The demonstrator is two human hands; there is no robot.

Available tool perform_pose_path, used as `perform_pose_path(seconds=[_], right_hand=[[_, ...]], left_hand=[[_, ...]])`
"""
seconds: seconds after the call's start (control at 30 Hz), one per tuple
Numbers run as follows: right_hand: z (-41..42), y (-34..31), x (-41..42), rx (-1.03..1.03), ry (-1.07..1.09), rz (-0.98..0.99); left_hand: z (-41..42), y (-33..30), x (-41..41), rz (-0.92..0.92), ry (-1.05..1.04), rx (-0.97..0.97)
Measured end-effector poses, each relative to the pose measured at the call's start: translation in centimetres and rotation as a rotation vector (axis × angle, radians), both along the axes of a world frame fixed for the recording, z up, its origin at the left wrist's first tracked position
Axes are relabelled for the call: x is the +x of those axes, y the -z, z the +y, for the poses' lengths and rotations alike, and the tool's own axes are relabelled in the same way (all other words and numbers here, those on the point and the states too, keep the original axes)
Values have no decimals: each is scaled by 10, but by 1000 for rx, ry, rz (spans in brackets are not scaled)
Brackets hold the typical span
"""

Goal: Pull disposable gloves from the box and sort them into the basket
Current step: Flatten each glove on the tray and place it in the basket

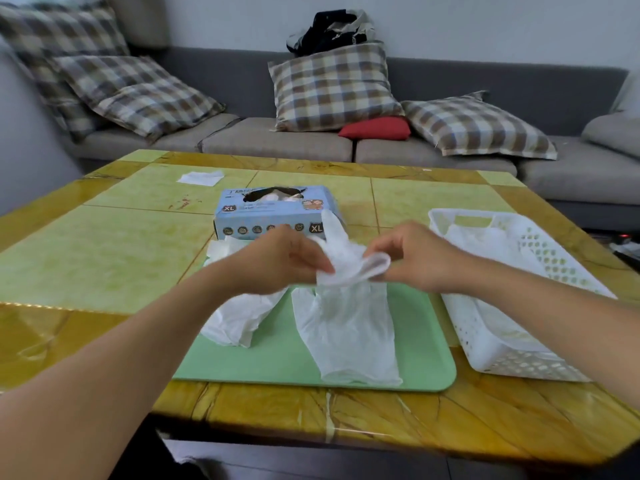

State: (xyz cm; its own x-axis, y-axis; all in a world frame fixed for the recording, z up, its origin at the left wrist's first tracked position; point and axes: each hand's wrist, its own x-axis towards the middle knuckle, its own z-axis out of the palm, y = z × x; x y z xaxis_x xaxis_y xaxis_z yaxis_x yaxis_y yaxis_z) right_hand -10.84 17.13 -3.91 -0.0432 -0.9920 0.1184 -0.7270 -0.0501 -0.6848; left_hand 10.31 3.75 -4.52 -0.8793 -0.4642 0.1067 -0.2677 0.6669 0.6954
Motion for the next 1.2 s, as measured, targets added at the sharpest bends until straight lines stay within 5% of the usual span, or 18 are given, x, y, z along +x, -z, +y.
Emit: perform_pose_path(seconds=[0.13, 0.4, 0.73, 1.2], right_hand=[[9, 17, 3, 131, -60, 186], [28, 16, 12, 226, -188, 294], [39, 9, 21, 438, -297, 492], [39, 18, 26, 437, -363, 639]], left_hand=[[2, 20, 3, -224, 105, -48], [25, 11, 12, -172, 241, -150], [34, 26, 11, -397, 300, -243], [34, 38, 6, -397, 367, -289]])
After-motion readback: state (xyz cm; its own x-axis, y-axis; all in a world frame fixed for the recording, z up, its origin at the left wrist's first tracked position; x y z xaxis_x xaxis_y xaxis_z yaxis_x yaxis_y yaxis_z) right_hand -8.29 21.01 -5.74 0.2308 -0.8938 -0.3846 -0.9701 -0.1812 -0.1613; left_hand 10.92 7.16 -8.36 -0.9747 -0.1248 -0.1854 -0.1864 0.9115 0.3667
